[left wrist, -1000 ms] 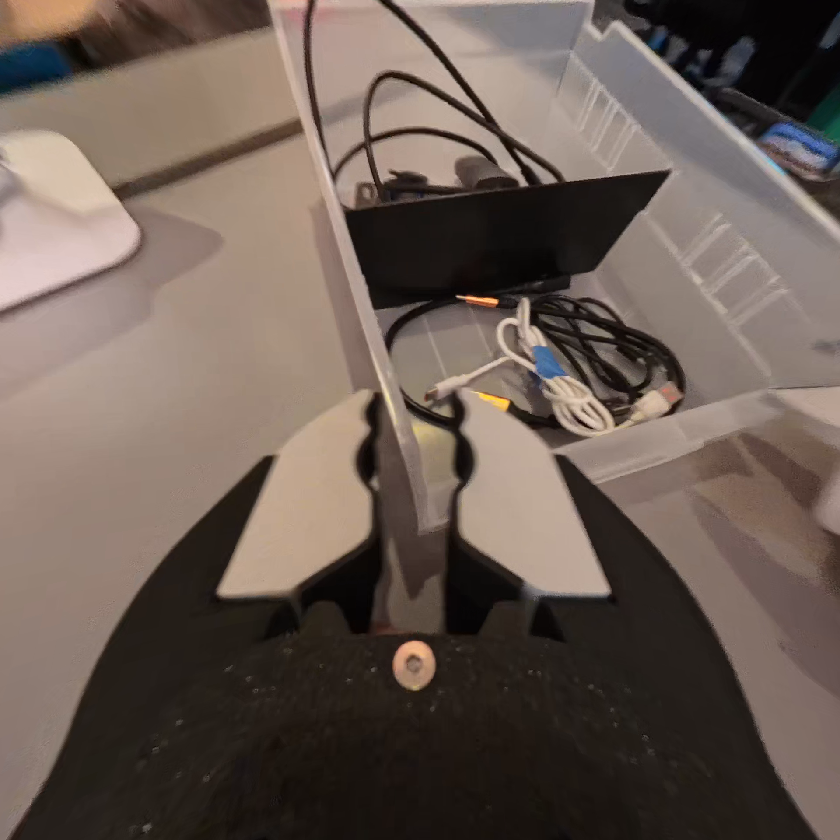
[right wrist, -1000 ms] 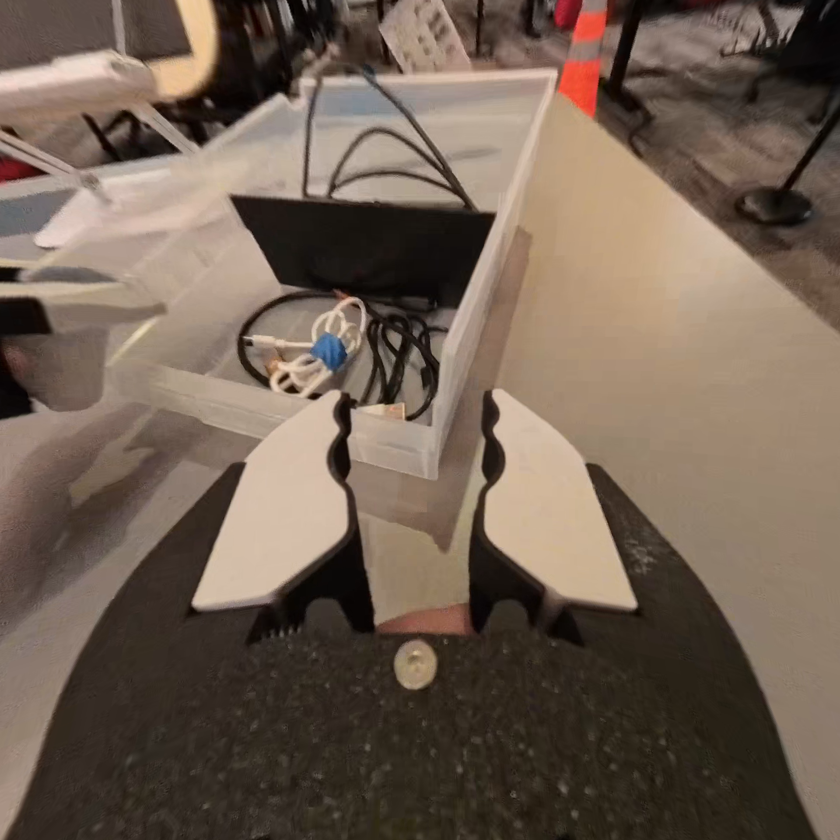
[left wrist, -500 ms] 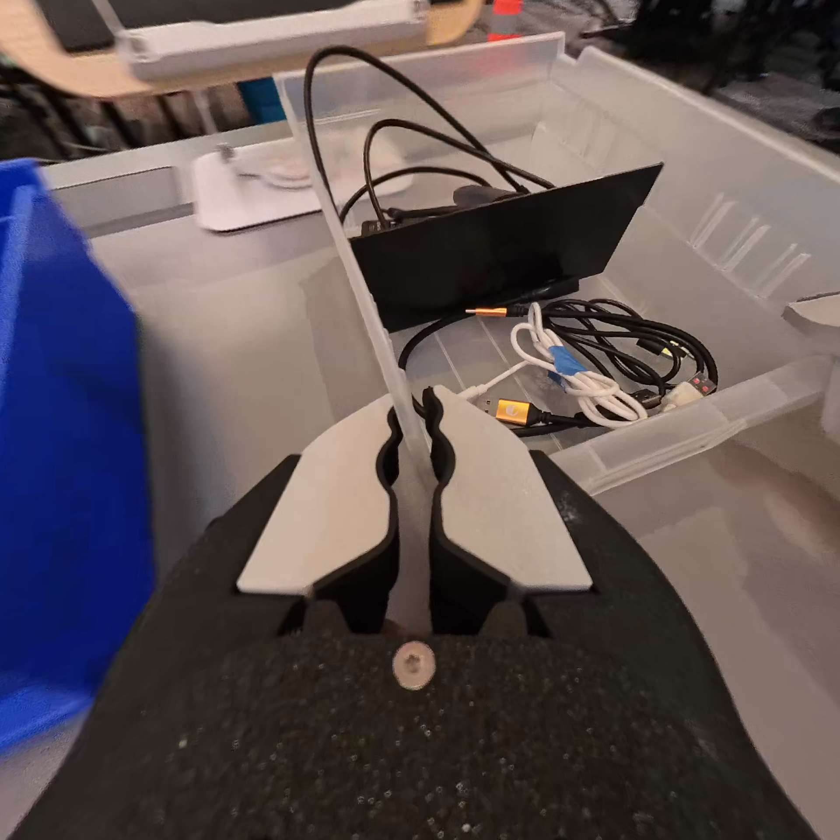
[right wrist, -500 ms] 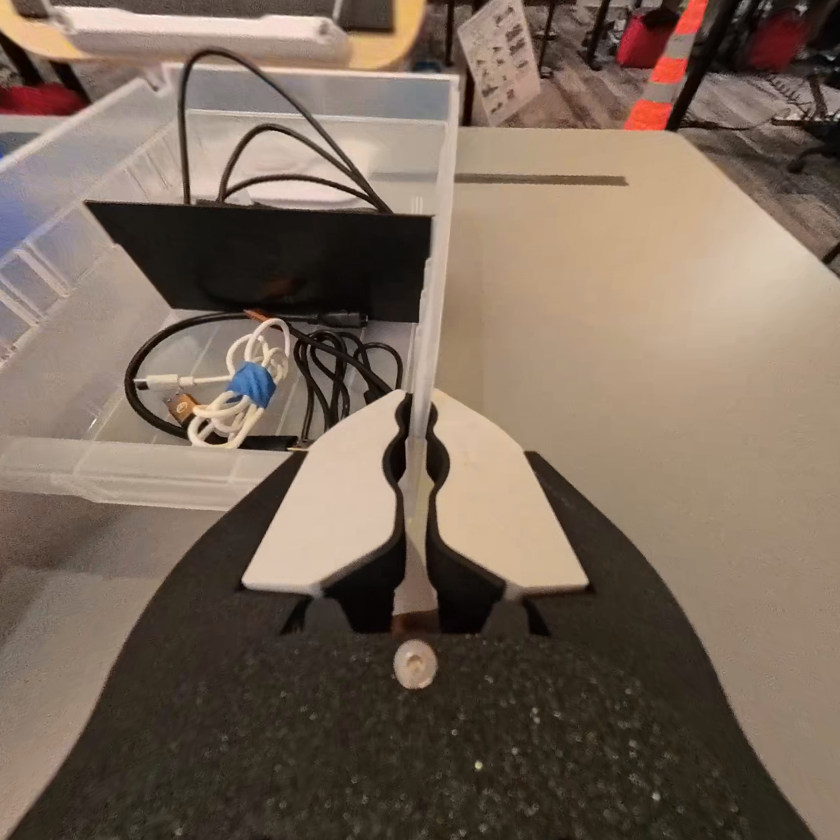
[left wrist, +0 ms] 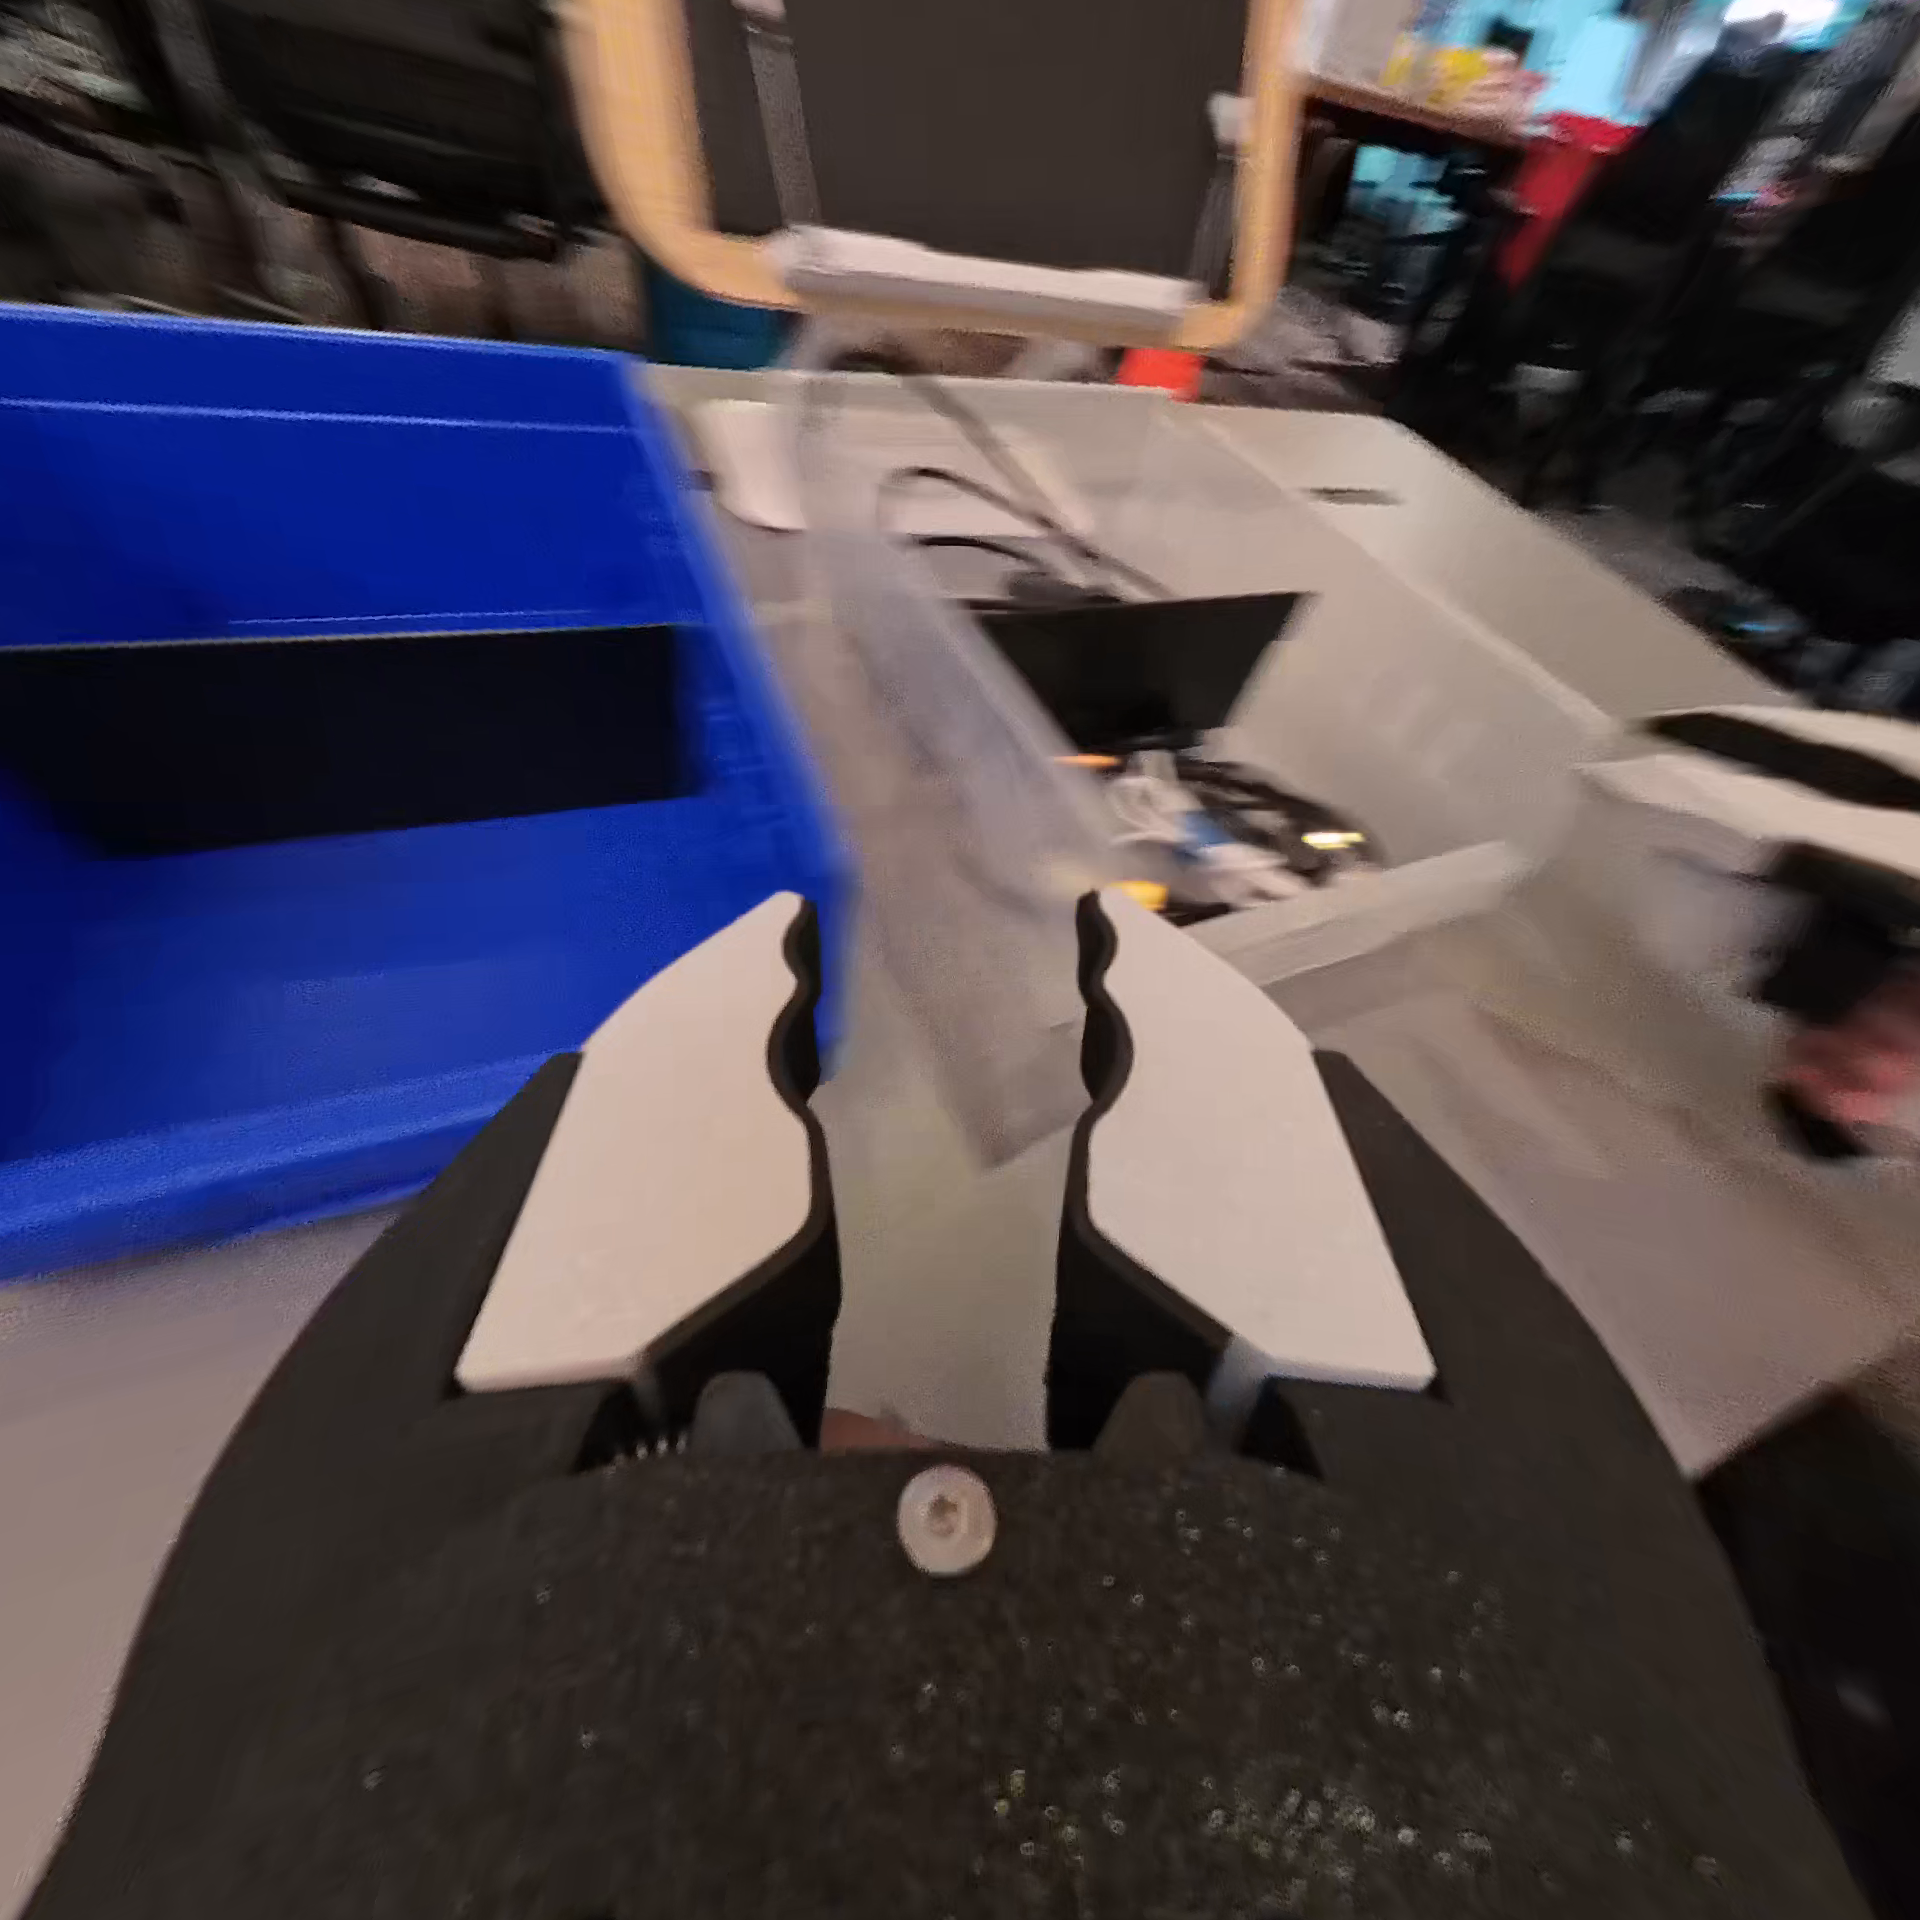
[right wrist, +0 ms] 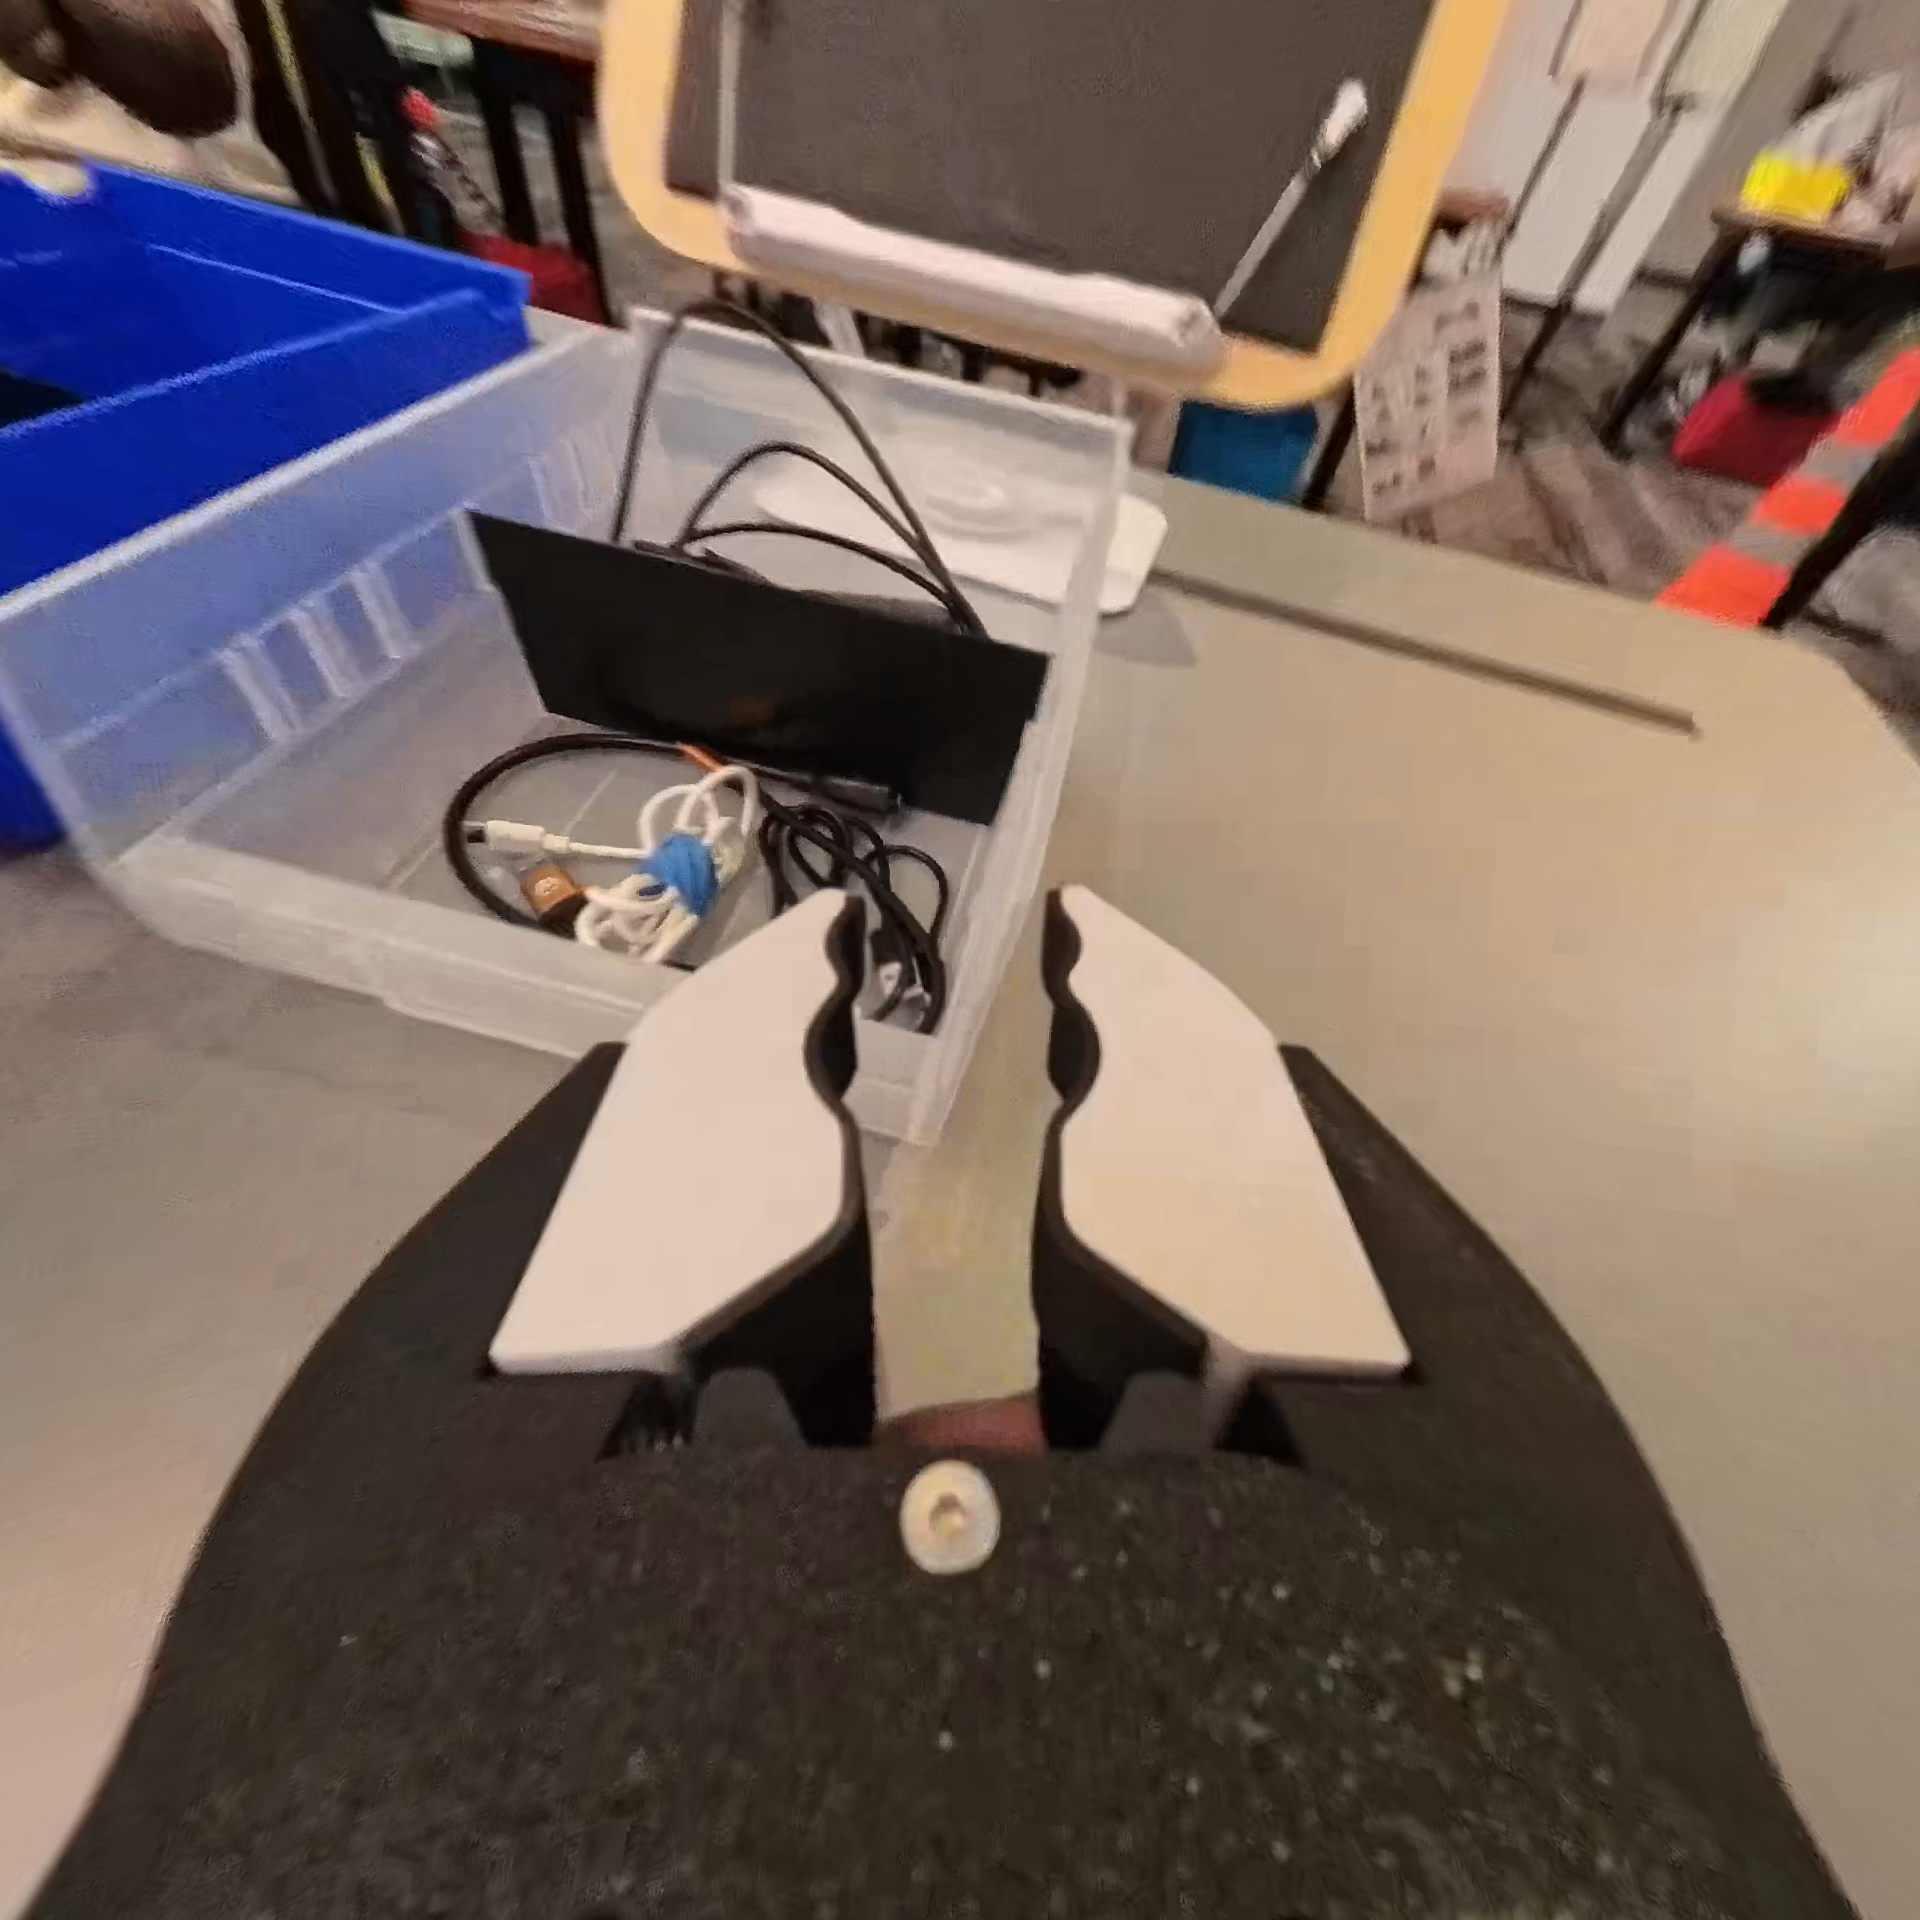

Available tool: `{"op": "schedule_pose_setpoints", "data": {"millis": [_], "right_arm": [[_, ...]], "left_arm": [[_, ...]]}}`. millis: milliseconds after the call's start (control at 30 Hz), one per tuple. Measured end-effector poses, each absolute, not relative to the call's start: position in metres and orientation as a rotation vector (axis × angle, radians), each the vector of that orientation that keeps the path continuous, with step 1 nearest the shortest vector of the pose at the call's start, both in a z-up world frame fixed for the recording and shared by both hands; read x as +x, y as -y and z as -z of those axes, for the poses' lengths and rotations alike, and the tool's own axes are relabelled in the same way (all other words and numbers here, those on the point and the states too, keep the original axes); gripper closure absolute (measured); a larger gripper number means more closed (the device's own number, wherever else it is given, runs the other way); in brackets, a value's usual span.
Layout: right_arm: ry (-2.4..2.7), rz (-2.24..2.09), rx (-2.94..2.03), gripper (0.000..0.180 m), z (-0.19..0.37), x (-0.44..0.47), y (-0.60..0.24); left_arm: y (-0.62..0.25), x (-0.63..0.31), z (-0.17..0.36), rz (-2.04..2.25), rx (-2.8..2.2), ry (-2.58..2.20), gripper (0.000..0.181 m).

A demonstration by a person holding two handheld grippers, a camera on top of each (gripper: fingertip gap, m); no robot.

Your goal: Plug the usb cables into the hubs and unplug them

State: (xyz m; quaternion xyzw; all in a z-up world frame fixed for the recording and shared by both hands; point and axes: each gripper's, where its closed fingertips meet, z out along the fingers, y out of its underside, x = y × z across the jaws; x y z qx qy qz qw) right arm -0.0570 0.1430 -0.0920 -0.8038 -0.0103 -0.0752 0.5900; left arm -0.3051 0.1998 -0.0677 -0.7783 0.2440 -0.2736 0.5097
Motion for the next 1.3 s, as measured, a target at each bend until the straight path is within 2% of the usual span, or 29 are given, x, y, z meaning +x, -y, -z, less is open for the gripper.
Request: {"op": "schedule_pose_setpoints", "data": {"millis": [133, 200, 300, 367, 400, 433, 467, 700, 767, 800, 833, 867, 900, 967, 1133, 1300], "right_arm": [[0.356, 0.051, -1.811, 0.132, 0.088, -0.131, -0.129], [0.477, -0.066, -1.826, 0.128, 0.099, -0.181, -0.123], [0.594, -0.237, -1.891, 0.122, 0.123, -0.246, -0.114], [0.644, -0.303, -1.938, 0.117, 0.135, -0.276, -0.111], [0.662, -0.31, -1.949, 0.116, 0.138, -0.287, -0.112], [0.666, -0.295, -1.954, 0.116, 0.14, -0.294, -0.116], [0.662, -0.272, -1.963, 0.116, 0.142, -0.298, -0.123], [0.386, -0.33, -2.051, 0.117, 0.135, -0.31, -0.179], [0.353, -0.349, -2.049, 0.12, 0.134, -0.32, -0.19], [0.361, -0.353, -2.065, 0.127, 0.137, -0.326, -0.191], [0.352, -0.296, -2.106, 0.144, 0.142, -0.324, -0.19], [0.327, -0.27, -2.128, 0.149, 0.142, -0.323, -0.187], [0.284, -0.254, -2.135, 0.162, 0.139, -0.32, -0.183], [0.278, -0.188, -2.117, 0.17, 0.13, -0.314, -0.175], [0.201, -0.066, -1.922, 0.174, 0.065, -0.277, -0.163], [0.071, 0.092, -1.734, 0.175, -0.027, -0.19, -0.148]], "left_arm": [[-0.243, -0.448, 0.085, 0.37, -1.947, -0.364, 0.133], [-0.266, -0.478, 0.1, 0.38, -2.024, -0.357, 0.121], [-0.305, -0.489, 0.111, 0.367, -2.063, -0.388, 0.123], [-0.328, -0.482, 0.114, 0.379, -2.041, -0.427, 0.137], [-0.336, -0.479, 0.122, 0.379, -2.064, -0.453, 0.15], [-0.339, -0.478, 0.131, 0.373, -2.107, -0.463, 0.172], [-0.34, -0.48, 0.137, 0.363, -2.129, -0.451, 0.177], [-0.271, -0.493, 0.138, 0.264, -2.137, -0.385, 0.177], [-0.244, -0.496, 0.137, 0.245, -2.132, -0.366, 0.177], [-0.231, -0.497, 0.137, 0.241, -2.132, -0.355, 0.177], [-0.219, -0.499, 0.137, 0.238, -2.128, -0.338, 0.177], [-0.209, -0.5, 0.136, 0.23, -2.123, -0.321, 0.177], [-0.199, -0.503, 0.134, 0.199, -2.114, -0.307, 0.177], [-0.183, -0.499, 0.119, 0.198, -2.066, -0.287, 0.175], [-0.171, -0.463, 0.055, 0.123, -1.859, -0.325, 0.177], [-0.184, -0.371, -0.025, 0.214, -1.668, -0.41, 0.177]]}}
